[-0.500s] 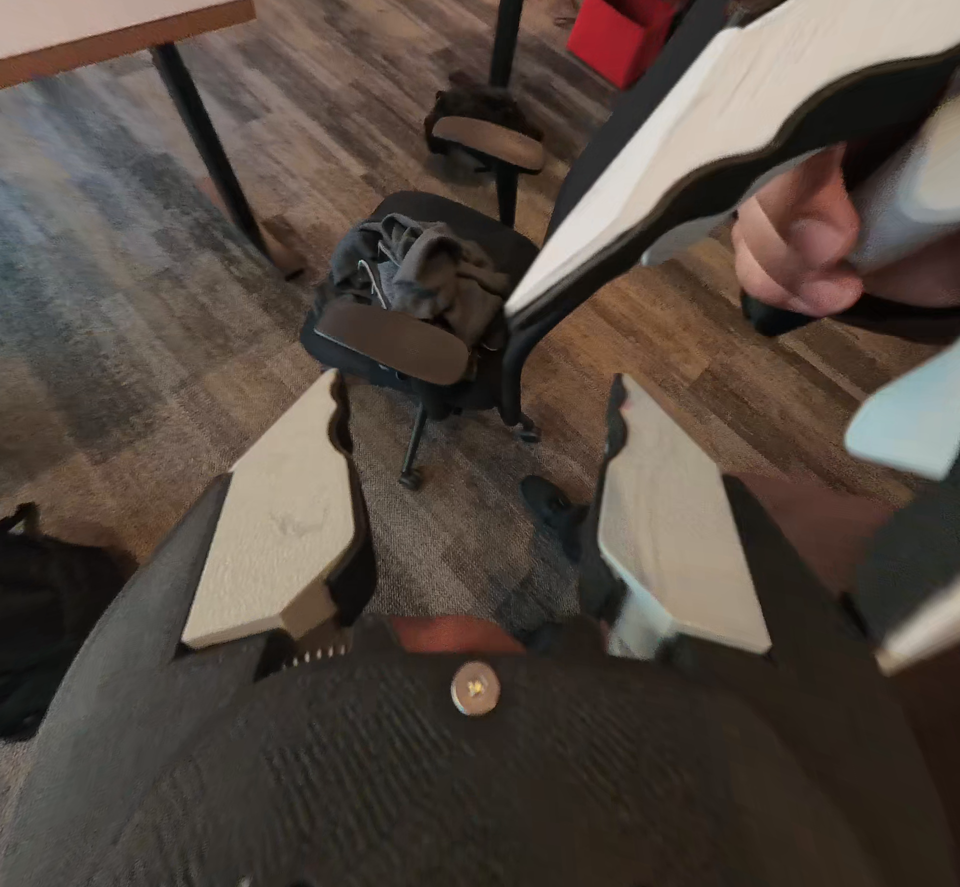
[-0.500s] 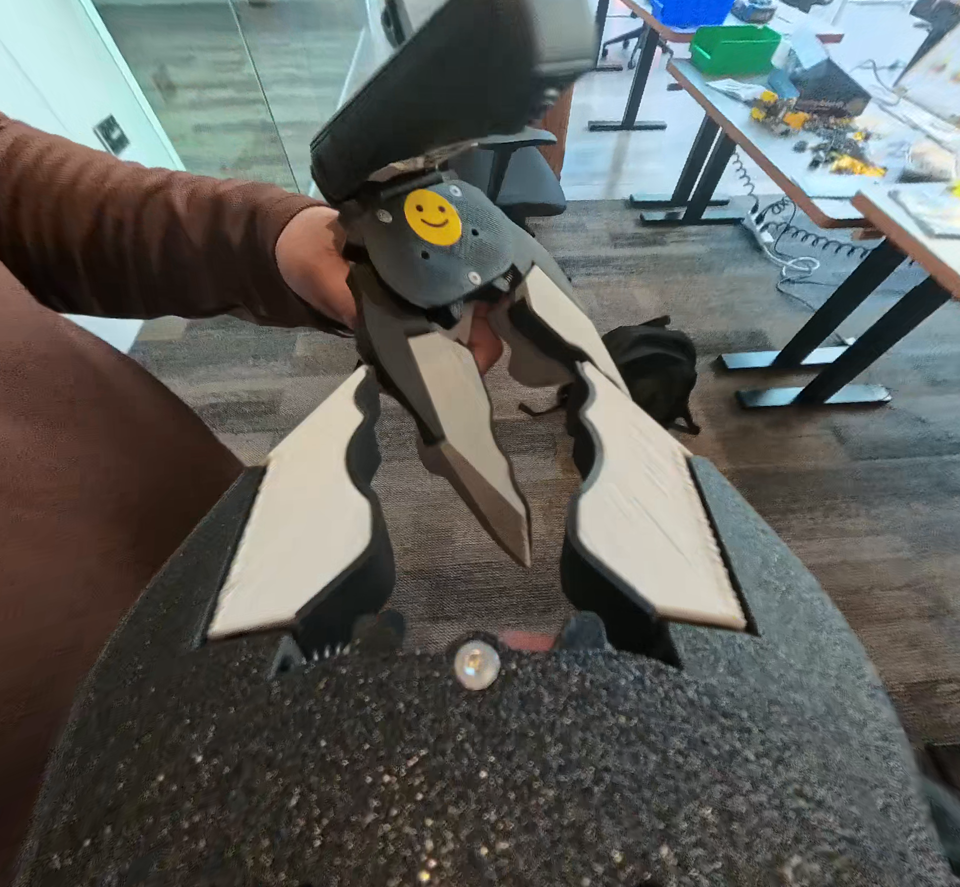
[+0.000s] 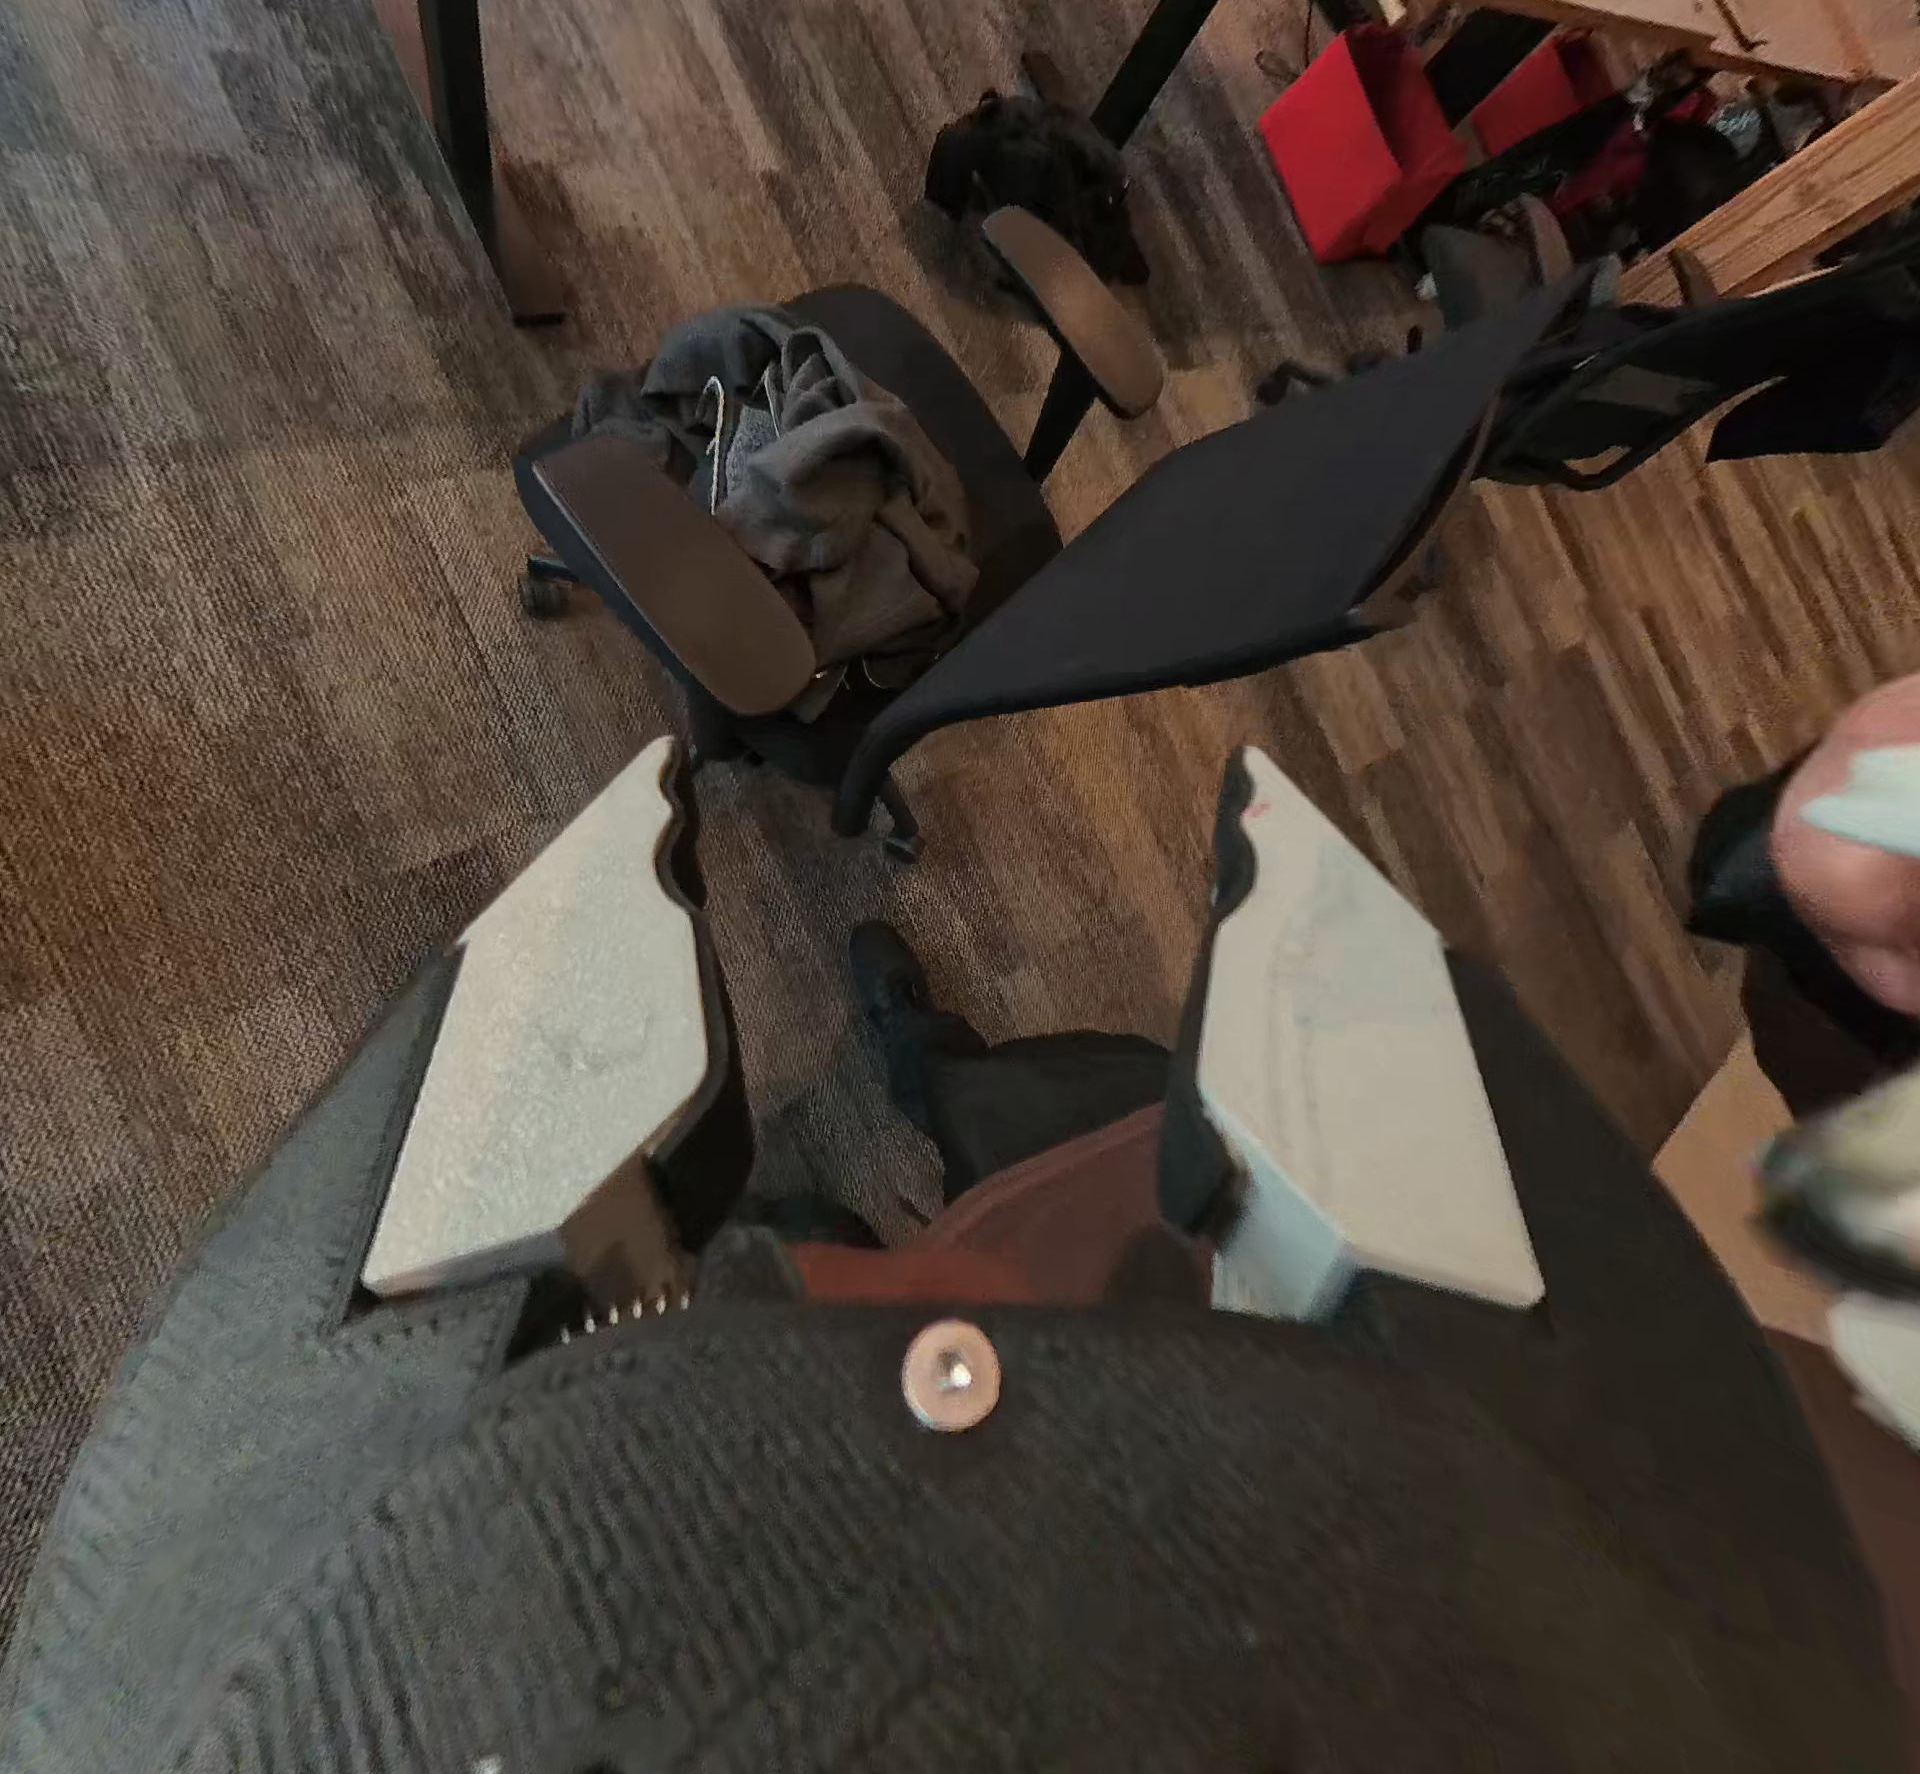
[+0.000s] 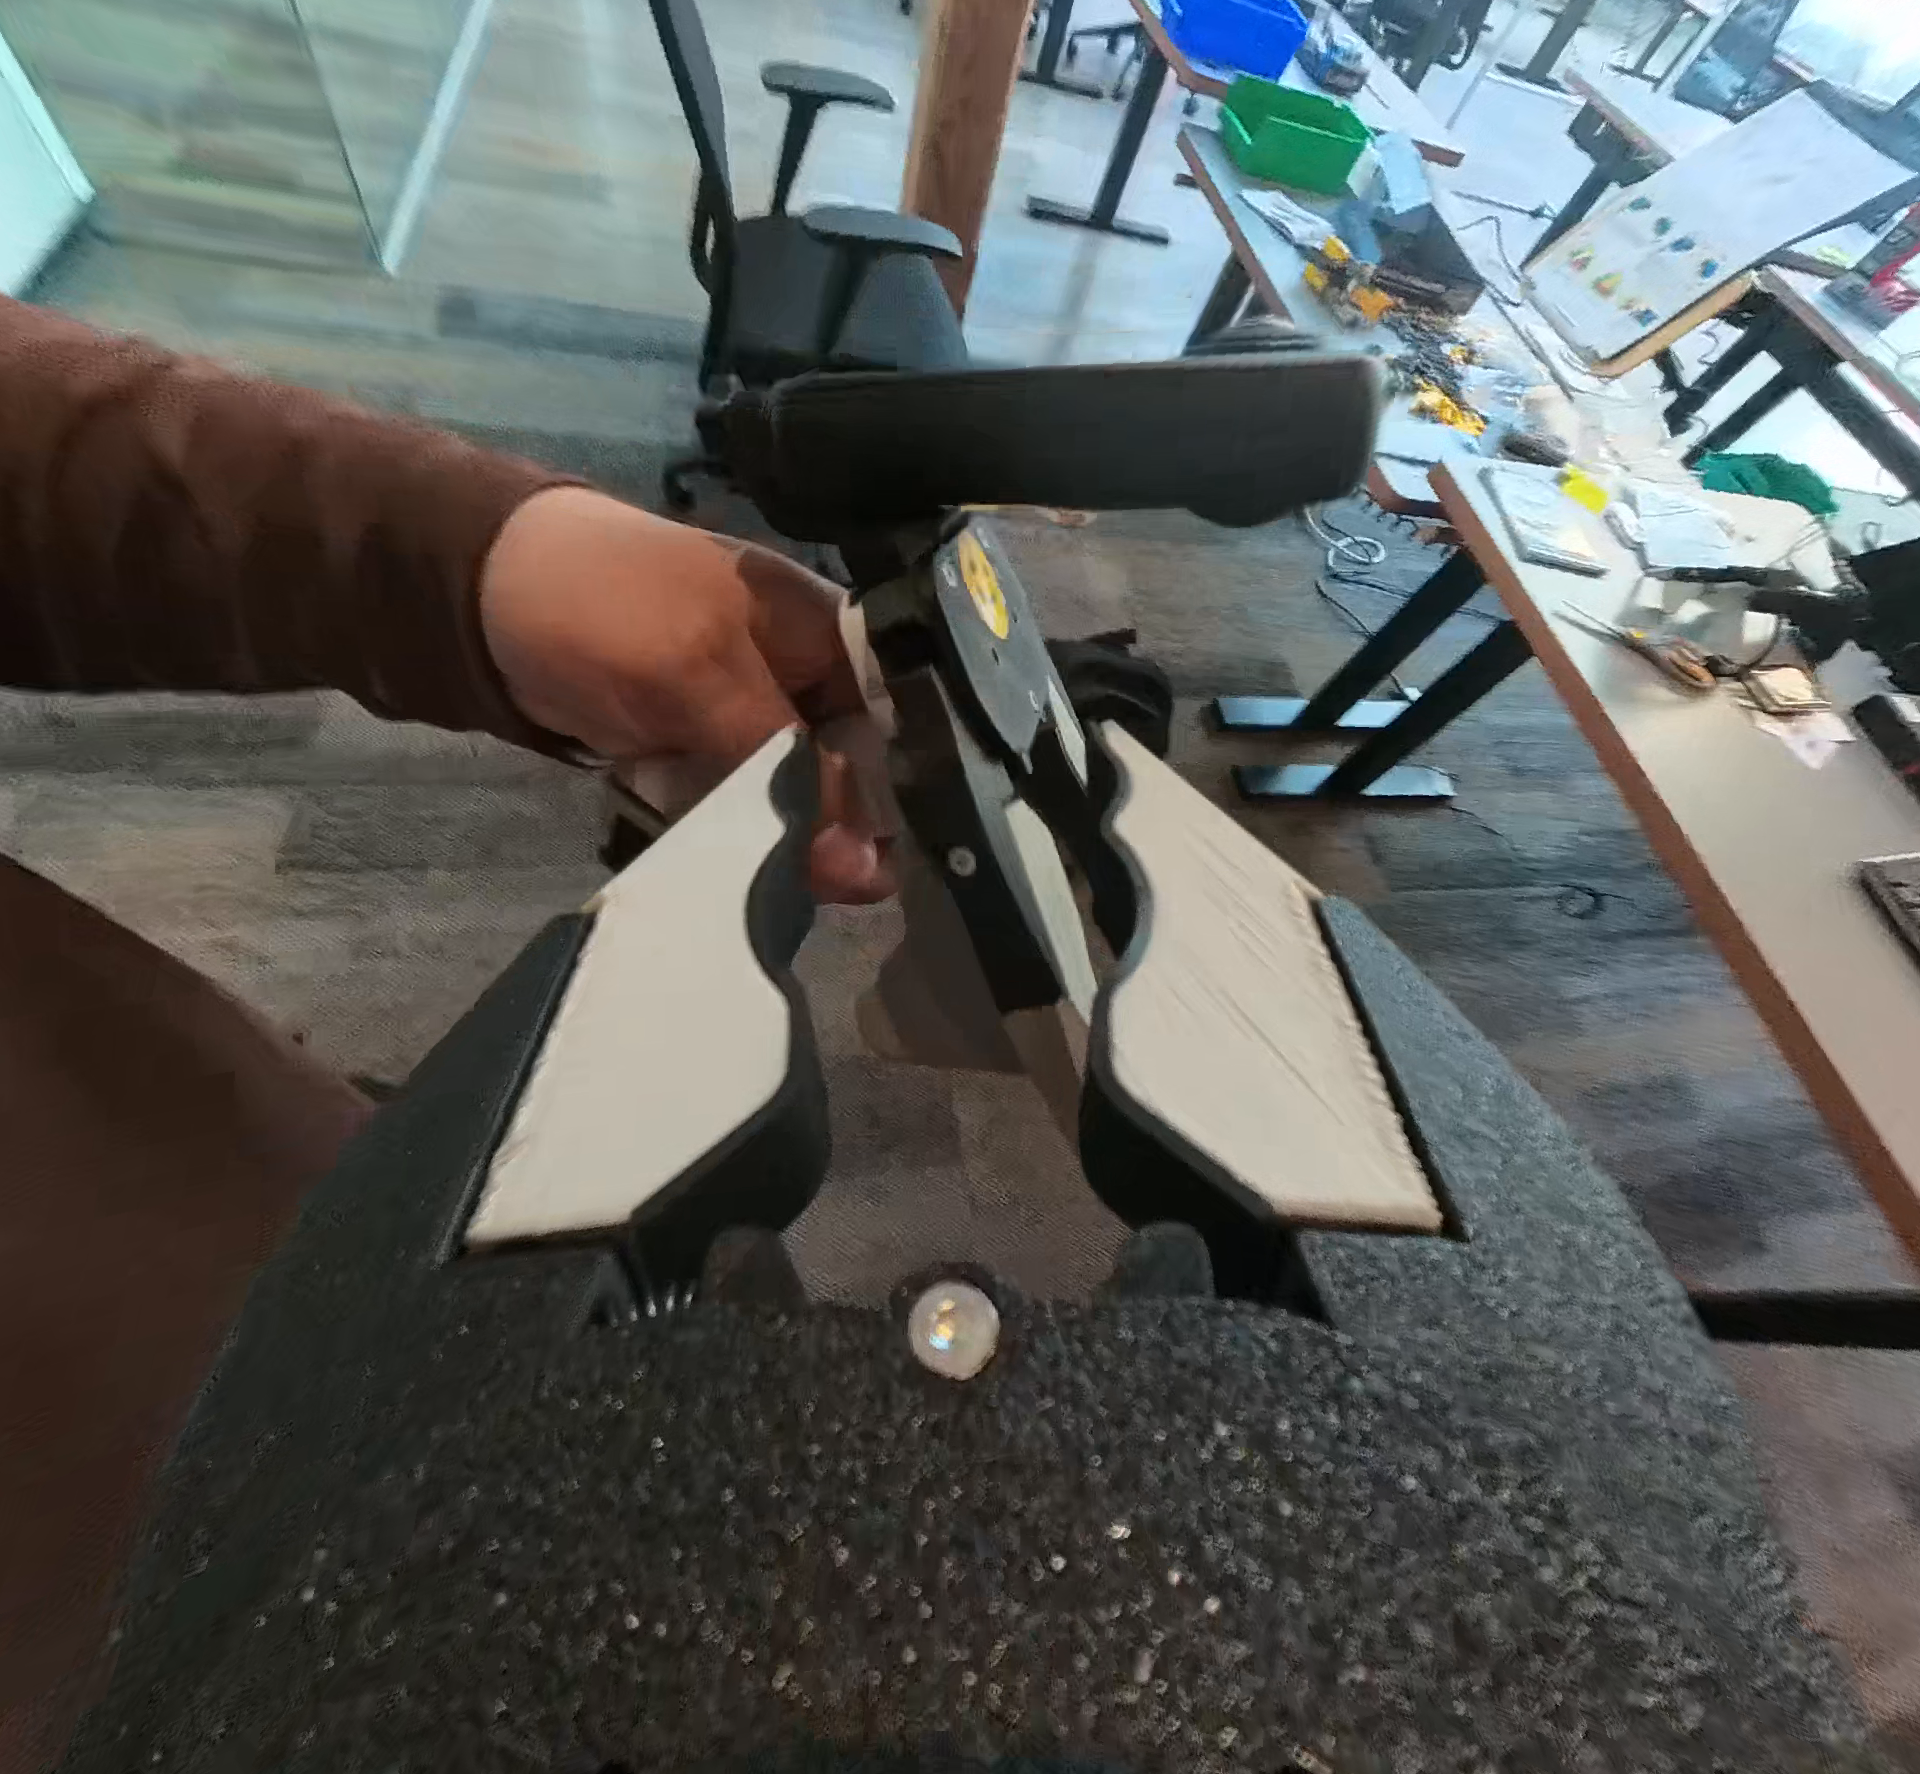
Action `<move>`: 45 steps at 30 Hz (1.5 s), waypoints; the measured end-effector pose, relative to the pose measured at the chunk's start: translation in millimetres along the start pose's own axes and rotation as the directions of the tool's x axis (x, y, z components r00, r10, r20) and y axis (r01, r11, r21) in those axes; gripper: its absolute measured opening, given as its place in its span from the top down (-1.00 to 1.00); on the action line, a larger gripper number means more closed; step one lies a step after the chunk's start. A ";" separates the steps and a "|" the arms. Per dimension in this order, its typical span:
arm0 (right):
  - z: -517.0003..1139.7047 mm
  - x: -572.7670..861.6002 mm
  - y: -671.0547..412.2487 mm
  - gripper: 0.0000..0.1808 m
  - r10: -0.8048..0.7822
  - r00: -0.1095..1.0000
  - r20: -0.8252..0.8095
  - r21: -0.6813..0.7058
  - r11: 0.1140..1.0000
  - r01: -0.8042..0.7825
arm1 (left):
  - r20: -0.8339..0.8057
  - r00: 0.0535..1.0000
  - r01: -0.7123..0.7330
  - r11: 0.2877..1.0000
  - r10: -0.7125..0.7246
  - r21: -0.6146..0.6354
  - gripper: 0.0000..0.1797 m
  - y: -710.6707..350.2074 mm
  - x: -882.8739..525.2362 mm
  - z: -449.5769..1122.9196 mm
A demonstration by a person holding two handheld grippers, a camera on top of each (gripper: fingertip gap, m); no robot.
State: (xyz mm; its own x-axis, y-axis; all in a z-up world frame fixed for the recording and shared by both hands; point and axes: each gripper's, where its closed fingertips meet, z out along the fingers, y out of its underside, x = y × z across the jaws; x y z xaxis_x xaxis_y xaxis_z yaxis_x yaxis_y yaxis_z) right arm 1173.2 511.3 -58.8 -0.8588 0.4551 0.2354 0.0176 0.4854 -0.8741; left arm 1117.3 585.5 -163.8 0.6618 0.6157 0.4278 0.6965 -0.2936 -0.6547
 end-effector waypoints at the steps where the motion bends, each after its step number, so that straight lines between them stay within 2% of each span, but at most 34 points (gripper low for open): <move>1: 1.4 -0.3 5.8 0.47 -0.024 1.000 -0.002 -0.029 0.999 0.024 | 0.000 1.000 -0.004 1.000 0.004 -0.009 -0.09 0.4 4.2 4.8; 2: 2.3 0.3 10.8 0.49 -0.044 0.999 -0.008 -0.052 0.998 0.044 | -0.003 1.000 -0.011 1.000 0.011 -0.013 -0.10 0.0 9.1 8.7; 4: 1.8 2.7 16.6 0.67 -0.095 0.995 -0.031 -0.066 0.994 0.092 | 0.008 0.999 -0.042 0.999 0.042 -0.020 -0.08 -0.9 17.2 15.2; 9: 0.1 9.6 25.2 0.71 -0.265 0.959 -0.102 -0.102 0.962 0.255 | 0.031 0.998 -0.044 0.998 0.046 -0.047 -0.09 0.7 24.8 33.0; 12: 1.6 14.1 33.9 0.72 -0.293 0.950 -0.105 -0.159 0.948 0.275 | 0.054 0.998 -0.031 0.997 0.035 -0.065 -0.13 3.4 18.6 40.9; 15: 6.0 18.8 37.5 0.72 -0.349 0.926 -0.140 -0.191 0.928 0.321 | 0.119 0.989 -0.092 0.996 0.090 0.008 -0.20 -11.0 5.0 43.3; 17: 10.2 20.8 42.2 0.72 -0.363 0.921 -0.144 -0.217 0.919 0.329 | 0.090 0.991 -0.098 0.995 0.095 0.035 -0.25 -13.7 4.1 48.5; 19: 12.5 18.9 46.4 0.71 -0.336 0.933 -0.127 -0.207 0.929 0.307 | 0.080 0.991 -0.104 0.995 0.103 0.008 -0.23 -7.1 2.6 52.4; 20: 13.6 16.1 47.4 0.71 -0.318 0.941 -0.117 -0.195 0.936 0.292 | 0.056 0.993 -0.104 0.995 0.104 -0.002 -0.12 -2.8 5.3 53.0; 21: 15.4 13.1 48.2 0.71 -0.294 0.949 -0.110 -0.186 0.944 0.271 | 0.033 0.995 -0.099 0.995 0.099 -0.004 -0.01 1.0 7.2 53.2; 24: 21.1 3.0 47.1 0.67 -0.186 0.978 -0.096 -0.112 0.978 0.176 | -0.003 0.989 -0.150 0.989 0.150 0.014 -0.05 7.2 7.0 50.4; 27: 17.0 -11.7 39.9 0.66 -0.007 1.000 -0.002 -0.028 1.000 0.007 | -0.025 0.962 -0.269 0.962 0.271 0.045 -0.06 11.7 7.1 44.8; 28: 11.2 -16.5 34.9 0.68 0.055 0.998 0.038 0.008 0.998 -0.055 | -0.021 0.958 -0.284 0.958 0.285 0.043 0.03 14.8 2.8 43.0; 29: 3.4 -18.1 30.6 0.62 0.108 0.993 0.056 0.046 0.993 -0.111 | -0.043 0.953 -0.297 0.953 0.299 0.054 0.14 18.8 1.0 40.4; 31: -14.3 -17.5 31.9 0.49 0.181 0.982 0.060 0.099 0.977 -0.186 | -0.109 0.939 -0.318 0.944 0.326 0.085 0.20 32.5 -0.6 34.1; 33: -31.8 -8.4 55.3 0.44 0.231 0.973 -0.026 0.081 0.970 -0.228 | -0.129 0.943 -0.299 0.951 0.307 0.083 0.52 53.8 -9.2 33.9; 35: -53.5 4.2 101.3 0.52 0.270 0.947 -0.172 -0.014 0.961 -0.277 | -0.134 0.952 -0.268 0.962 0.273 0.057 0.75 80.6 -16.7 40.5; 39: -123.2 12.4 211.6 0.53 0.339 0.797 -0.500 -0.205 0.848 -0.489 | -0.112 0.964 -0.245 0.969 0.242 -0.012 0.75 129.4 -16.7 65.4; 40: -143.2 10.7 232.0 0.52 0.348 0.748 -0.565 -0.208 0.817 -0.537 | -0.102 0.963 -0.252 0.967 0.248 -0.024 0.74 137.6 -13.7 72.6; 42: -180.8 4.4 268.3 0.51 0.351 0.661 -0.664 -0.214 0.758 -0.617 | -0.071 0.962 -0.268 0.962 0.264 -0.047 0.57 147.5 -5.6 88.0; 45: -220.9 -4.2 301.6 0.44 0.395 0.572 -0.718 -0.162 0.705 -0.691 | -0.116 0.950 -0.300 0.950 0.291 -0.080 0.39 149.8 26.4 107.1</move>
State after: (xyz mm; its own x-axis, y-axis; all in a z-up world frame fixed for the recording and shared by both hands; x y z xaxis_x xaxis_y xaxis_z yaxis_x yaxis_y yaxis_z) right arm 1295.3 820.7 -229.5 -0.1167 0.9887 0.0943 0.6887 0.1490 -0.7095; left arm 1209.4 636.2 -317.3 0.8630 0.4149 0.2881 0.4853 -0.5227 -0.7009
